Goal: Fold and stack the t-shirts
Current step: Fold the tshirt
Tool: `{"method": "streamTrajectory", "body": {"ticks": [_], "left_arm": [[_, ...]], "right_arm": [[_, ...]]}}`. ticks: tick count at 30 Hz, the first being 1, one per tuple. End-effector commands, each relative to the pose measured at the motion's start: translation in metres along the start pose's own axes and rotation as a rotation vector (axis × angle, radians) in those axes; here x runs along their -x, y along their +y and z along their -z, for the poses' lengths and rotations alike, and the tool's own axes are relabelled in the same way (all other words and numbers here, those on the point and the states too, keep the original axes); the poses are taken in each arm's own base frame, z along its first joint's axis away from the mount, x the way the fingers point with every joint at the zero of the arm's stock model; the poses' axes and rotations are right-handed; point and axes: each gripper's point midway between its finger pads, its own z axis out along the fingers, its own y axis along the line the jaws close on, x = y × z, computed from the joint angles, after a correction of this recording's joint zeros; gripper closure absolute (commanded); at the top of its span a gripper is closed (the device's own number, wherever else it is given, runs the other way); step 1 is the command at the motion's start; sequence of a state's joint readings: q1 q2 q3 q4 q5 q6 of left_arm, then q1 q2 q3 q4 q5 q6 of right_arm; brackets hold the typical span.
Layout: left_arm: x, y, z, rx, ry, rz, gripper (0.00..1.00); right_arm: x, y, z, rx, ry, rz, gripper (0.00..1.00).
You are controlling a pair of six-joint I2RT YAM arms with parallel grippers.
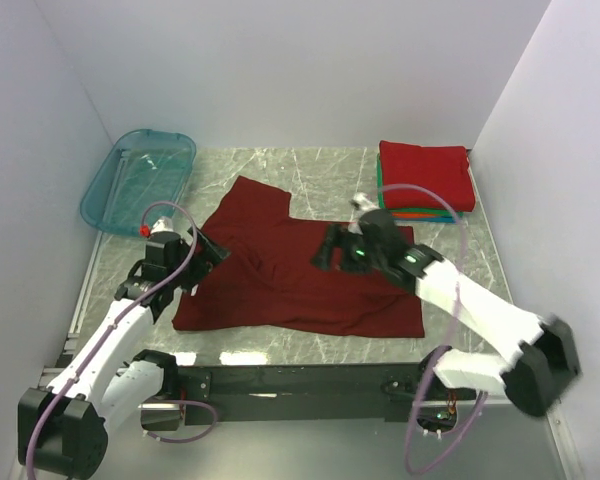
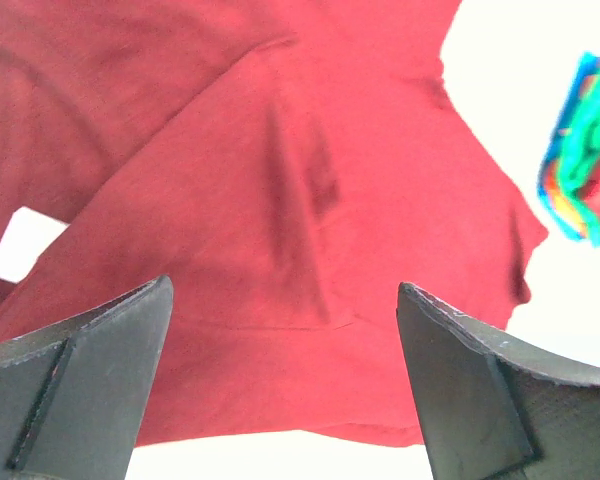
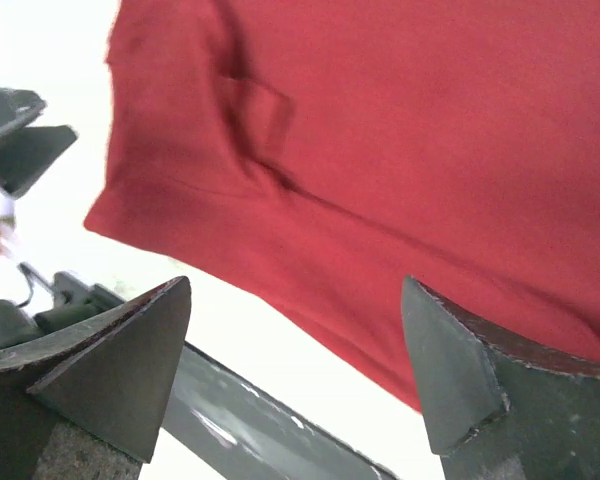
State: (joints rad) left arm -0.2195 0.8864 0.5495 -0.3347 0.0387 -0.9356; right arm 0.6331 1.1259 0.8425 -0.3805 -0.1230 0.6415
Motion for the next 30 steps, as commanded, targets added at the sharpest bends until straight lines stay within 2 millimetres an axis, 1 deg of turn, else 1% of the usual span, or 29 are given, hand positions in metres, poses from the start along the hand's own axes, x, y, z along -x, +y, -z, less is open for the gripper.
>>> {"method": "streamTrajectory", "body": {"ticks": [1, 2, 3, 4, 5, 6, 7, 8, 9, 10, 11, 12, 13, 14, 15, 17, 19, 20, 21, 23, 30], "left_arm": [[0.009, -0.028, 0.007, -0.133, -0.032, -0.03, 0.01], [0.01, -0.03, 0.007, -0.158, -0.044, -0.03, 0.01], [0.009, -0.027, 0.006, -0.153, -0.051, -0.028, 0.01], [0.007, -0.017, 0.003, -0.126, -0.061, -0.029, 0.0], [0.006, -0.014, 0.002, -0.117, -0.06, -0.031, 0.01], [0.004, -0.011, 0.0, -0.111, -0.056, -0.037, 0.01], [-0.003, -0.006, -0.004, -0.106, -0.035, -0.04, 0.0], [-0.005, -0.006, -0.006, -0.118, -0.029, -0.039, 0.01], [-0.007, -0.005, -0.007, -0.123, -0.02, -0.036, 0.01], [-0.015, 0.001, -0.011, -0.116, 0.003, -0.031, 0.01], [-0.017, 0.004, -0.013, -0.109, 0.005, -0.025, 0.01], [-0.018, 0.004, -0.014, -0.112, 0.007, -0.025, 0.01], [-0.023, 0.01, -0.016, -0.103, 0.016, -0.026, 0.01], [-0.024, 0.014, -0.018, -0.093, 0.016, -0.028, 0.01], [-0.024, 0.016, -0.019, -0.084, 0.015, -0.029, 0.01], [-0.027, 0.025, -0.023, -0.054, 0.016, -0.032, 0.01], [-0.029, 0.028, -0.024, -0.046, 0.02, -0.04, 0.01], [-0.029, 0.03, -0.025, -0.042, 0.018, -0.043, 0.0], [-0.03, 0.031, -0.026, -0.038, 0.018, -0.043, 0.0], [-0.032, 0.036, -0.028, -0.024, 0.022, -0.044, 0.0], [-0.041, 0.047, -0.032, -0.002, 0.049, -0.041, 0.01]], "right_arm": [[0.015, 0.048, -0.036, 0.09, 0.011, 0.081, 0.11], [0.005, 0.046, -0.058, 0.062, 0.069, 0.098, 0.12], [0.01, 0.066, -0.064, 0.09, 0.067, 0.132, 0.12], [0.007, 0.071, -0.074, 0.086, 0.092, 0.141, 0.14], [-0.009, 0.064, -0.098, 0.053, 0.16, 0.145, 0.16], [-0.001, 0.076, -0.106, 0.064, 0.159, 0.147, 0.18], [-0.011, 0.079, -0.115, 0.067, 0.203, 0.152, 0.23], [-0.024, 0.072, -0.134, 0.038, 0.252, 0.151, 0.26], [-0.018, 0.082, -0.14, 0.054, 0.247, 0.155, 0.28], [-0.024, 0.085, -0.146, 0.051, 0.264, 0.161, 0.32], [-0.029, 0.081, -0.157, 0.034, 0.28, 0.163, 0.33], [-0.025, 0.088, -0.161, 0.041, 0.27, 0.167, 0.35], [-0.027, 0.086, -0.165, 0.029, 0.278, 0.168, 0.4], [-0.029, 0.081, -0.173, 0.003, 0.281, 0.169, 0.41], [-0.025, 0.083, -0.176, -0.003, 0.273, 0.168, 0.42], [-0.026, 0.078, -0.183, -0.033, 0.28, 0.169, 0.45], [-0.027, 0.074, -0.185, -0.053, 0.283, 0.168, 0.46], [-0.028, 0.07, -0.188, -0.069, 0.283, 0.166, 0.47], [-0.025, 0.066, -0.19, -0.096, 0.264, 0.162, 0.47], [-0.028, 0.059, -0.193, -0.127, 0.27, 0.162, 0.5], [-0.035, 0.052, -0.202, -0.147, 0.29, 0.158, 0.55]]}}
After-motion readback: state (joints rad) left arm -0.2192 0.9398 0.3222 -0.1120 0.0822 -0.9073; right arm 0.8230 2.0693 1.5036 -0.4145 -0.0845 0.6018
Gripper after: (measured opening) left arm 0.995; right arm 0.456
